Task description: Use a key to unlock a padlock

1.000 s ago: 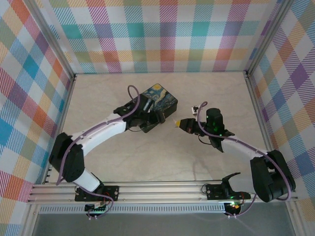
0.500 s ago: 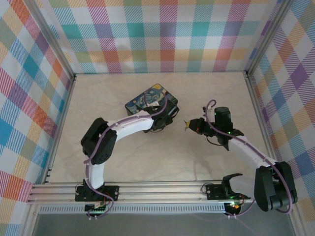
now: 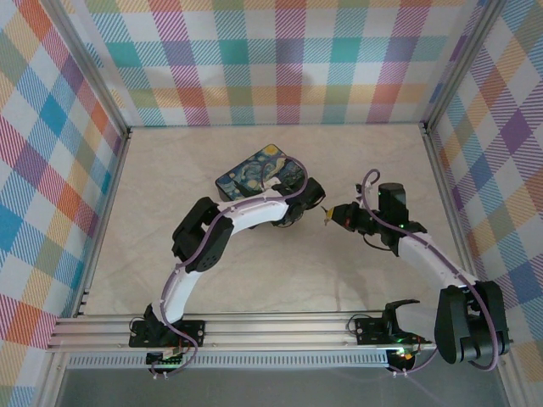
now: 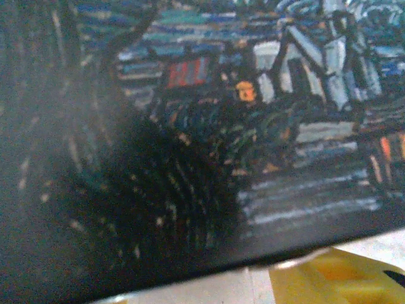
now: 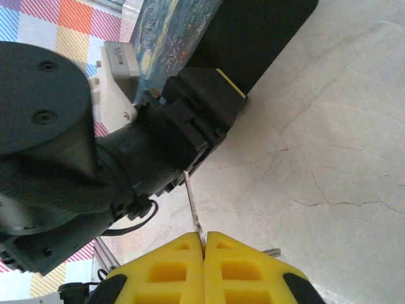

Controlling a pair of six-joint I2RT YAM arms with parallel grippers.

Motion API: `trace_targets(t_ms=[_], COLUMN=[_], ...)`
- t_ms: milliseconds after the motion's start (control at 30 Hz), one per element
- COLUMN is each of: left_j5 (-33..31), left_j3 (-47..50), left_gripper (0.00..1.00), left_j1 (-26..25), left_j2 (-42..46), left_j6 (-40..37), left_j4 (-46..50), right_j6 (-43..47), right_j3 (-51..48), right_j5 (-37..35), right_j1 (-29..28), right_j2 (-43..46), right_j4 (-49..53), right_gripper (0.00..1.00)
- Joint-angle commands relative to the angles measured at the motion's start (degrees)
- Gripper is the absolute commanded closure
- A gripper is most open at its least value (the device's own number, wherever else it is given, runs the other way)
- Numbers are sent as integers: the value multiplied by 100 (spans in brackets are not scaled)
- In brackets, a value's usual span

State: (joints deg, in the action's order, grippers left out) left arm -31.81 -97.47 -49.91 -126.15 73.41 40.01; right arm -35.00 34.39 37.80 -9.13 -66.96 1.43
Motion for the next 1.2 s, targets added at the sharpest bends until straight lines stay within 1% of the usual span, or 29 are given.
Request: trace_targets(t_ms=[0,100,200,267,400,500,633,767,900,1033,1167], left_j5=[-464,-526,-578,-599,-371,-223,360,993,1497,2264,3199], left_j3=[-264,-353,-394,-396,-322,-141,316,433,431,349,226], left_gripper=[49,55,57,61,71,76,80,86,94,95,96], left_j1=[-78,-73,-75,-65,-28,1,126,272,383,520,776], left_j2=[-198,-328,-413,-437,-353,-109,369,681,891,1068,1275], left_j6=[257,227,198,193,1,-366,-1222,-1889,-2213,-2439,-2625], left_j4=[473,448,435,428,345,208,-228,-135,8,132,241], right_j6=[211,335,432,432,336,342,400,376,367,229,-143], right_j3=[232,311,363,351,250,159,54,-26,-70,-188,-470], right_j5=[371,453,528,582,649,570,473,528,491,575,687], right_j1=[68,97,104,104,104,104,104,102,106,63,-128], right_j2=[17,-1,-1,7,30,101,224,314,328,423,430], right_j4=[131,280,406,413,363,419,624,681,760,659,137], right_gripper=[100,100,100,100,100,100,100,100,100,100,100])
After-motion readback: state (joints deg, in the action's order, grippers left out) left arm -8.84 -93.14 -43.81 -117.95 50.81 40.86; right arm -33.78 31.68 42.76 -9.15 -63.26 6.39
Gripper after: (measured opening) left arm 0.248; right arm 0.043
